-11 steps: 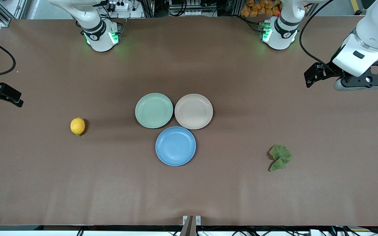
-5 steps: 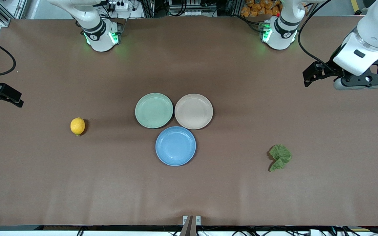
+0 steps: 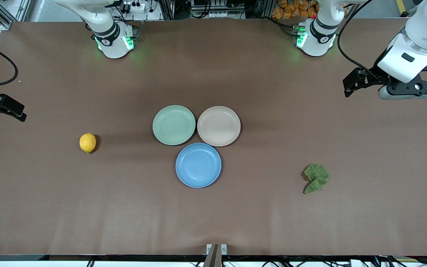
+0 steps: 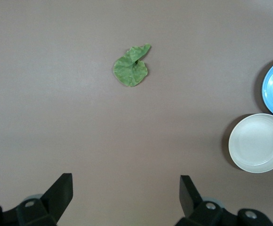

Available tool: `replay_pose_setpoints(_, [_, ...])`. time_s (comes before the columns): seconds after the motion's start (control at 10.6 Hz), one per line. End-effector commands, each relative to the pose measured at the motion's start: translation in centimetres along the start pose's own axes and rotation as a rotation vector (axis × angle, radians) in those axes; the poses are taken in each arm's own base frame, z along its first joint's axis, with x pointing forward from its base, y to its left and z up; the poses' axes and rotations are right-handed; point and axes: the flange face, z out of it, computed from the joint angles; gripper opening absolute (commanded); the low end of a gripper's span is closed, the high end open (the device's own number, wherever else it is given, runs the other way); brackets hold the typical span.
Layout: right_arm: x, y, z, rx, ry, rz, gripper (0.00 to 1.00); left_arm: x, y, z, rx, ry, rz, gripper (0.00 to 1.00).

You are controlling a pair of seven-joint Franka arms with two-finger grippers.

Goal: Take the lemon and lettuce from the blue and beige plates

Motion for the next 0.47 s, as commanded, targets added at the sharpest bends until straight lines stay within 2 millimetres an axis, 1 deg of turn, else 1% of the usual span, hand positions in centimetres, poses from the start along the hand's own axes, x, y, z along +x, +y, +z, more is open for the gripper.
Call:
replay_pose_setpoints(0.0, [-0.04, -0.15, -0.43, 0.034, 0.004, 0.009, 1.00, -0.10, 0.04, -0.44, -0.007, 0.005, 0.025, 1.00])
replay_pose_setpoints(0.38, [-0.06, -0.15, -0.42, 0.034, 0.003, 0.009, 1.00, -0.15, 0.17, -0.36, -0.011, 0.001, 0.027, 1.00])
